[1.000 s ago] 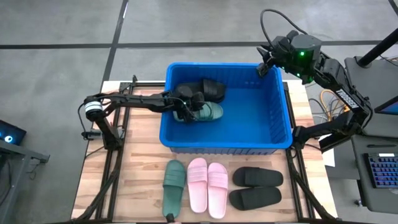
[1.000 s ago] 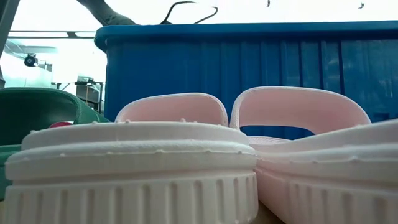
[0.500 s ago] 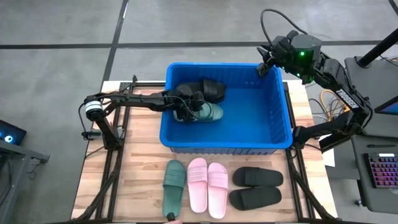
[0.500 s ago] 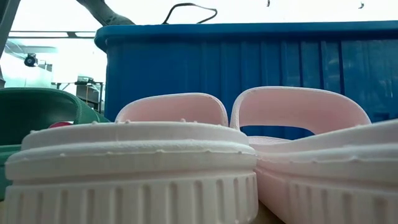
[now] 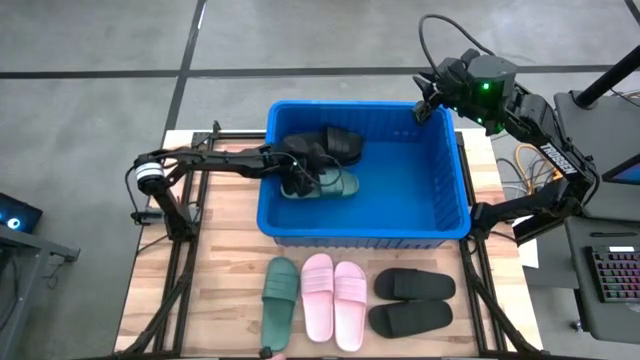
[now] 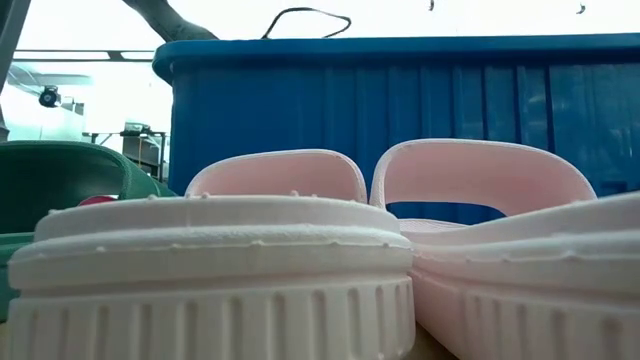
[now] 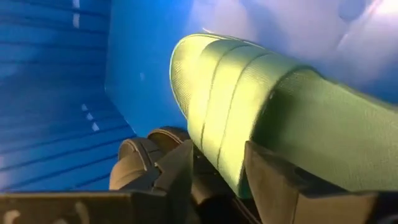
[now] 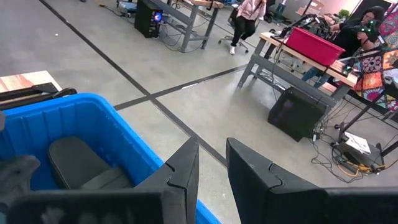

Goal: Pick and place slides into bin
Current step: Put the green slipper into the blue bin

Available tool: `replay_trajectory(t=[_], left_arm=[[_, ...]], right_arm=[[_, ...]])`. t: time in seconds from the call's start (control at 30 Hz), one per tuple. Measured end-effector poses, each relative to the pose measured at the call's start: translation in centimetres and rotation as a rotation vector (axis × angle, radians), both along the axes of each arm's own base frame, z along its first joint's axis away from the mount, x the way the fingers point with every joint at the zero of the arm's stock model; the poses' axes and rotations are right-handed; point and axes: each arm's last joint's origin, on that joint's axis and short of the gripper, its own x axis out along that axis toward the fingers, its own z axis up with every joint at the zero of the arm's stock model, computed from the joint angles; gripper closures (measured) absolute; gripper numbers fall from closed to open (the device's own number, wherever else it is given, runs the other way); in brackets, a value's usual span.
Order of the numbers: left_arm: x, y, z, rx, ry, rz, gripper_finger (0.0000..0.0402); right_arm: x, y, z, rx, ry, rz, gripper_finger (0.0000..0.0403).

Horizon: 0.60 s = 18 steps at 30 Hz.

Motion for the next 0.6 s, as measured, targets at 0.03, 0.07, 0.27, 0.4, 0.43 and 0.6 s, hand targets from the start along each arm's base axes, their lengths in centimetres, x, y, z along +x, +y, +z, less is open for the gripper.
replay_trajectory(t=[0.03, 0.07, 0.27, 0.4, 0.43, 0.6], left_arm=[[-0.1, -0.1, 0.4, -0.016, -0.016, 0.017, 0.0268], [-0.2, -0.1, 0.9, -0.031, -0.044, 0.037, 0.0266], [-1.5, -0.5, 4.6, -0.202, -0.225, 0.246, 0.0265], [-3.1, -1.0, 7.8, -0.403, -0.409, 0.446, 0.0265], [-3.7, -1.2, 8.5, -0.443, -0.437, 0.489, 0.0265], [-6.1, -3.7, 12.1, -0.539, -0.550, 0.519, 0.0265]], right_arm=[[0.0, 0.0, 0.0, 0.000, 0.000, 0.000, 0.0330], [0.0, 0.0, 0.0, 0.000, 0.000, 0.000, 0.0330], [0.0, 0.0, 0.0, 0.000, 0.000, 0.000, 0.0330], [0.0, 0.0, 0.0, 0.000, 0.001, 0.000, 0.0330], [0.0, 0.0, 0.0, 0.000, 0.001, 0.001, 0.0330], [0.1, -0.1, -0.1, -0.030, 0.044, 0.015, 0.0330]])
